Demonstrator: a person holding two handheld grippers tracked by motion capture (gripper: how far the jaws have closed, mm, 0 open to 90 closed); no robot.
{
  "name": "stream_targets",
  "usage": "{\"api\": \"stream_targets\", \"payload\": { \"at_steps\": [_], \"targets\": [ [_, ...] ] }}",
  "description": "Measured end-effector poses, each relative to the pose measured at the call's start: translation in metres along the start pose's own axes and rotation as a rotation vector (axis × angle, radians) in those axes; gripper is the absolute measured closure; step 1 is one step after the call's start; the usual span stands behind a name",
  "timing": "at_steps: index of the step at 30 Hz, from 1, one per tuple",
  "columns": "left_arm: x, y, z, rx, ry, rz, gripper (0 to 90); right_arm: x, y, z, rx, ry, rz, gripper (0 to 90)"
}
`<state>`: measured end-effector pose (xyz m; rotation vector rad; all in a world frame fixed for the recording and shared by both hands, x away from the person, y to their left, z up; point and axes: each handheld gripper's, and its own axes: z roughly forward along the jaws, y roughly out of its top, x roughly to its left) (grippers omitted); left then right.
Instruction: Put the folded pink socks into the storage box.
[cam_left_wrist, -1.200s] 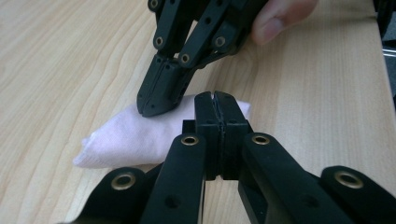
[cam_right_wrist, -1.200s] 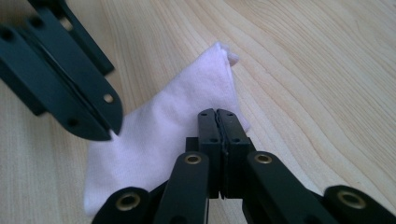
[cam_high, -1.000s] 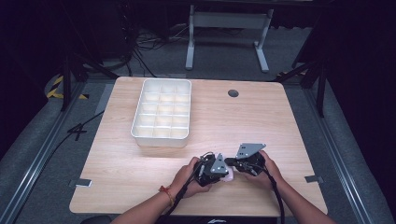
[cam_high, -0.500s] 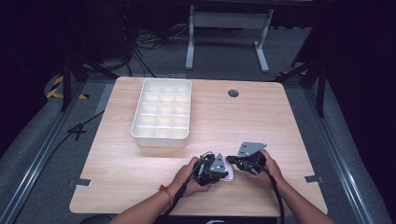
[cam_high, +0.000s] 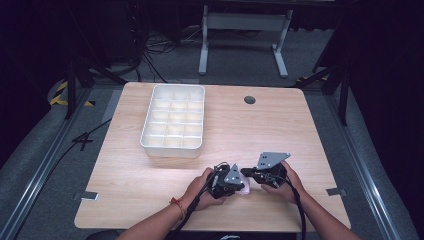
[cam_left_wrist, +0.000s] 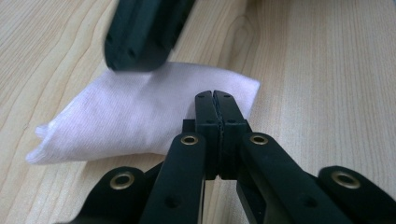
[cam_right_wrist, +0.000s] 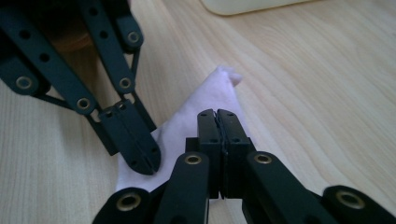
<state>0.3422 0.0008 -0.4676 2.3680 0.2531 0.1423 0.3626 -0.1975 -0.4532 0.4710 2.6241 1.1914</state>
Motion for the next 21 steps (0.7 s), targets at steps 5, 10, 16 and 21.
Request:
{"api": "stream_targets", "payload": {
  "at_steps": [5,10,16,21],
  "targets": [
    [0.0,0.0,0.0,0.0,0.0,-0.003,89.9,0.001,-0.004,0.008,0.027,0.021,0.005,89.9],
    [-0.001,0.0,0.0,-0.004,0.005,-0.005,89.9,-0.004,-0.006,0.009,0.051,-0.019,0.01,90.0],
    [-0.002,0.0,0.0,-0.001,0.01,-0.011,89.9,-0.008,-0.005,0.006,0.073,-0.088,0.009,90.0],
    [-0.002,0.0,0.0,-0.002,0.01,-0.012,89.9,-0.005,-0.006,-0.007,0.013,-0.048,0.015,89.9]
  ]
}}
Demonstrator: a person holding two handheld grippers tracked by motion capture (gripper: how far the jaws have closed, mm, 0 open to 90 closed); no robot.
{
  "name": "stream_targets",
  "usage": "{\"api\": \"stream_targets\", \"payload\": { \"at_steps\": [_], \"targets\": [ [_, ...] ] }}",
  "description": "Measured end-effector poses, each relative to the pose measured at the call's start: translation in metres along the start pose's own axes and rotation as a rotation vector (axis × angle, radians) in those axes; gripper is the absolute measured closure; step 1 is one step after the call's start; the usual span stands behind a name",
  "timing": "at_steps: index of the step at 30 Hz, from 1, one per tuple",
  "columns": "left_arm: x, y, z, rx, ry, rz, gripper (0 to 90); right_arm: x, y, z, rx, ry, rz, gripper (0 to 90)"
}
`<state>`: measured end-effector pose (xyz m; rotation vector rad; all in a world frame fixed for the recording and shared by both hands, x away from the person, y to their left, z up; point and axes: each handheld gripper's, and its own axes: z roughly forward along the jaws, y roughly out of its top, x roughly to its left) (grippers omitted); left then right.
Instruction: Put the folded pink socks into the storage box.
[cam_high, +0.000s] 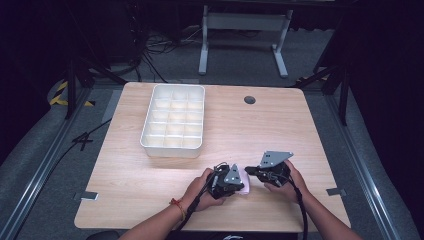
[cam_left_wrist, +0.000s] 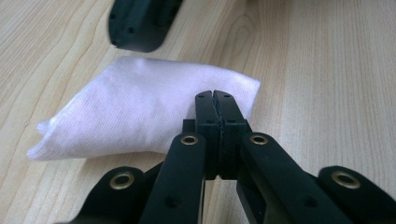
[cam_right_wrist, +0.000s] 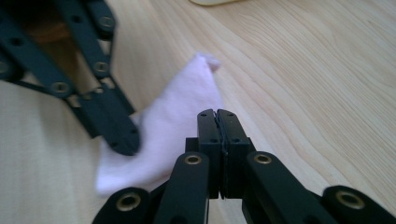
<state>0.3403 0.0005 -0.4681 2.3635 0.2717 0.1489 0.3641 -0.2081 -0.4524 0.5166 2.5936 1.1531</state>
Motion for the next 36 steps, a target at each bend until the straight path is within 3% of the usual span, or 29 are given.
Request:
{"api": "stream_targets", "payload": {
  "at_steps": [3,7,10,12,14,23,36],
  "targets": [
    [0.0,0.0,0.0,-0.001,0.0,-0.006,89.9,0.008,0.003,-0.002,-0.016,0.046,-0.011,89.9],
    [0.0,0.001,0.0,0.005,0.002,0.015,89.9,0.013,0.003,0.006,0.024,0.071,-0.036,89.9],
    [0.0,0.001,0.0,0.006,0.004,0.019,89.8,0.012,-0.001,0.008,0.039,0.078,-0.021,89.9],
    [-0.003,0.001,0.0,0.01,0.016,0.015,89.7,0.01,-0.002,0.008,0.047,0.062,-0.021,89.9],
    [-0.007,0.003,-0.001,0.023,0.023,0.04,89.6,0.009,-0.003,0.01,0.046,0.06,-0.017,90.0],
    [-0.018,0.004,0.001,0.038,-0.025,0.053,86.6,0.009,-0.003,0.012,0.05,0.047,-0.026,90.0],
    [-0.013,-0.001,0.007,0.038,-0.069,0.033,89.6,0.011,-0.002,0.014,0.063,0.035,-0.016,90.0]
  ]
}}
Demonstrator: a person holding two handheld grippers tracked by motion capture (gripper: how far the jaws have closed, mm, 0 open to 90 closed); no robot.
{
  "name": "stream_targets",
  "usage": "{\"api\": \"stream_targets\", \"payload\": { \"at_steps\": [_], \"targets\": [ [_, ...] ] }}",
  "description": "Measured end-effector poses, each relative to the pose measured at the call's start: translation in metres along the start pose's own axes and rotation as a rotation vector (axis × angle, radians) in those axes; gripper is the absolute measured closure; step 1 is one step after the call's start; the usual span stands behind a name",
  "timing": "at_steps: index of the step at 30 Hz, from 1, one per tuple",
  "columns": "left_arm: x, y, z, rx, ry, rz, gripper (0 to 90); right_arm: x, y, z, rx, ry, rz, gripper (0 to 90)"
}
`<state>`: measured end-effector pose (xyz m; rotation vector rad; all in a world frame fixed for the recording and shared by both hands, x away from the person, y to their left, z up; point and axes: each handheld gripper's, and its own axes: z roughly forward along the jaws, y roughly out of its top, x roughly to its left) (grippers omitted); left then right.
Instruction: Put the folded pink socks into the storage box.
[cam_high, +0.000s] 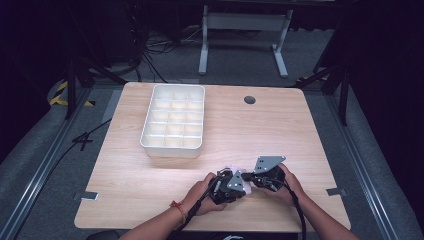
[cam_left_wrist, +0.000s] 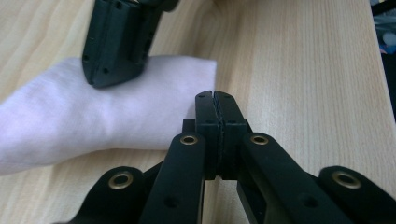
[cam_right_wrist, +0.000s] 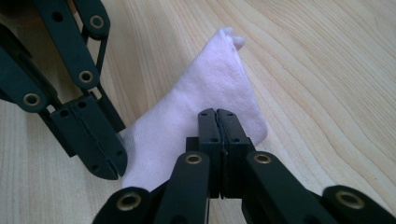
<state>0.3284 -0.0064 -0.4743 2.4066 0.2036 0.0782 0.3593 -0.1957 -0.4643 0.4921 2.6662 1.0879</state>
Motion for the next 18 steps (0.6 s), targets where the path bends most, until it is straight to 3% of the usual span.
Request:
{"api": "stream_targets", "payload": {
  "at_steps": [3,5,10,12,18],
  "targets": [
    [0.001,0.0,-0.001,-0.001,-0.017,-0.005,87.2,0.001,0.001,0.0,0.002,-0.006,-0.001,90.0],
    [0.001,0.0,-0.005,-0.015,-0.007,-0.005,84.8,0.001,0.002,-0.003,-0.012,-0.003,-0.002,90.0],
    [0.008,0.0,-0.024,-0.064,0.006,-0.019,81.3,-0.008,0.005,-0.023,-0.104,-0.022,0.026,89.6],
    [0.01,-0.001,-0.032,-0.077,0.008,-0.026,79.7,-0.01,0.003,-0.027,-0.092,-0.041,0.027,89.4],
    [0.015,-0.01,-0.061,-0.102,0.077,-0.04,77.0,-0.01,0.001,-0.027,-0.074,-0.05,0.031,86.6]
  ]
}}
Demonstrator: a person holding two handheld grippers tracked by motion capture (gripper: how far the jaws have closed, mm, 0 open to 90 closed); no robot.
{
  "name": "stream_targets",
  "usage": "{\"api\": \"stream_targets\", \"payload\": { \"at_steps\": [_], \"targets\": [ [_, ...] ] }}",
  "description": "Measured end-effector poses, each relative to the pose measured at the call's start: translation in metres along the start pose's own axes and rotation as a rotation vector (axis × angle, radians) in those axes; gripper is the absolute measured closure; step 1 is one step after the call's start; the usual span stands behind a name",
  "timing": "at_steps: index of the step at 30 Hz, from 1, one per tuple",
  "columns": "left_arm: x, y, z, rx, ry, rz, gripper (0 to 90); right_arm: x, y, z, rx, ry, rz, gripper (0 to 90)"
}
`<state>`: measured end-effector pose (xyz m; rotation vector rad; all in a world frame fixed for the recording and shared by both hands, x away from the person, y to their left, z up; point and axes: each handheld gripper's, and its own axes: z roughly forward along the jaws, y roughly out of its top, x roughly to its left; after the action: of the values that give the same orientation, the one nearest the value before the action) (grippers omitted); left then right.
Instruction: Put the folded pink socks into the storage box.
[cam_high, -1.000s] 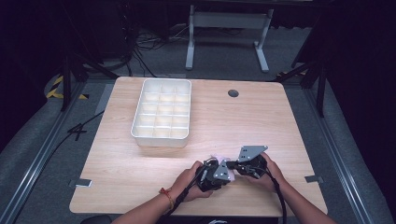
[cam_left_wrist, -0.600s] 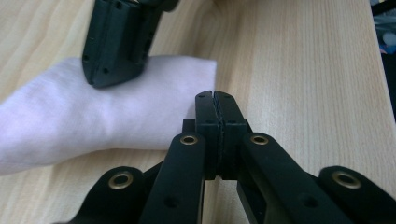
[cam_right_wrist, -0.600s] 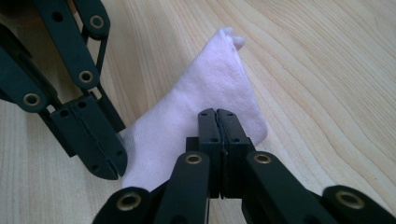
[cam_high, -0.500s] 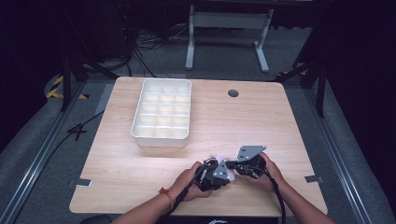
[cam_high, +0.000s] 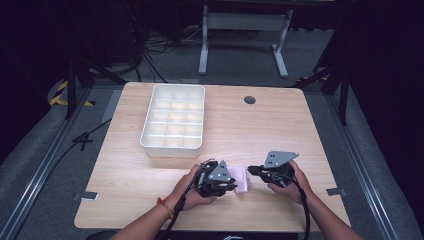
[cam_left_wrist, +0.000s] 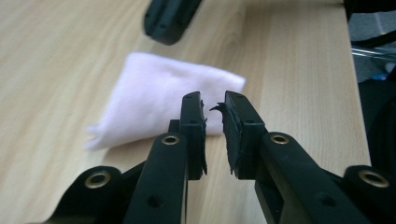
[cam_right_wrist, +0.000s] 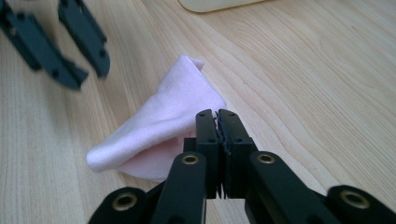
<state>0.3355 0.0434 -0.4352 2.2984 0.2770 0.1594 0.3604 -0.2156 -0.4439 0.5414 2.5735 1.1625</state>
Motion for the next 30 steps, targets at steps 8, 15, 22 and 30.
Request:
{"api": "stream_targets", "payload": {
  "at_steps": [8,15,22,30],
  "targets": [
    [0.016,-0.029,-0.028,0.068,0.135,-0.017,61.9,0.001,0.001,-0.002,0.005,0.003,0.019,76.6],
    [0.028,-0.068,-0.045,0.152,0.204,-0.073,45.4,0.007,0.008,-0.006,-0.019,0.016,0.045,65.9],
    [0.031,-0.088,-0.052,0.151,0.195,-0.11,42.5,0.015,0.012,0.0,-0.003,0.038,0.034,62.8],
    [0.037,-0.069,-0.042,0.032,0.121,-0.21,38.6,0.014,0.008,0.006,0.035,0.046,0.043,63.4]
  ]
}}
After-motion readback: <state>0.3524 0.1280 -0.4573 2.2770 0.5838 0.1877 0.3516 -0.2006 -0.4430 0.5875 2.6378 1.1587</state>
